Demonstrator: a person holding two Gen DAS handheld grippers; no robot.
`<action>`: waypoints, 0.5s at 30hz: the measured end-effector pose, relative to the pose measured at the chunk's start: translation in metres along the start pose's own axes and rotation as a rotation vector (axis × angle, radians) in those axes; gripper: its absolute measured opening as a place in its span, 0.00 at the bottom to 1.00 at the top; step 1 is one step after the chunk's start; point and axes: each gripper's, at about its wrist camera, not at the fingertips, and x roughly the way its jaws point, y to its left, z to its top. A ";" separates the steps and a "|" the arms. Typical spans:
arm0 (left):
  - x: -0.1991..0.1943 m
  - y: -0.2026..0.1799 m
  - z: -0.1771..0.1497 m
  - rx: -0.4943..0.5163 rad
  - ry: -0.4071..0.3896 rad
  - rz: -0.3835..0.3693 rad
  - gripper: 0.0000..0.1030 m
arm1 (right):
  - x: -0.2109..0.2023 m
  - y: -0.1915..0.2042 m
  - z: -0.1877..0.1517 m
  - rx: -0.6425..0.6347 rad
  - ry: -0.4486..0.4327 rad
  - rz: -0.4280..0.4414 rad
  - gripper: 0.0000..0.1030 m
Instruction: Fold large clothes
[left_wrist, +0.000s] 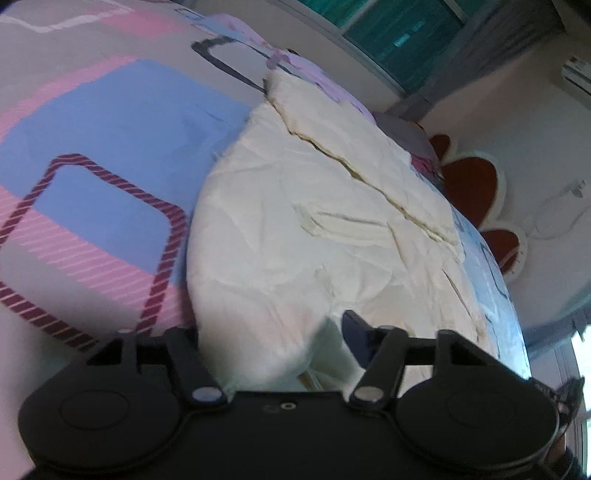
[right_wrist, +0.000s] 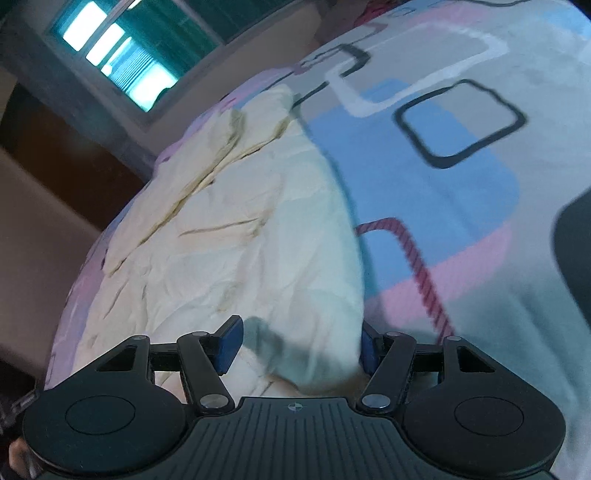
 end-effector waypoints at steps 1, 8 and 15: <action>0.001 0.000 -0.001 0.006 0.013 -0.013 0.42 | 0.000 0.000 -0.001 -0.003 0.010 0.005 0.36; 0.009 -0.006 0.001 0.046 0.007 0.014 0.19 | 0.003 -0.005 0.003 0.006 0.020 0.023 0.16; -0.004 -0.022 -0.001 0.100 -0.070 0.046 0.10 | -0.017 0.015 0.011 -0.085 -0.047 0.000 0.11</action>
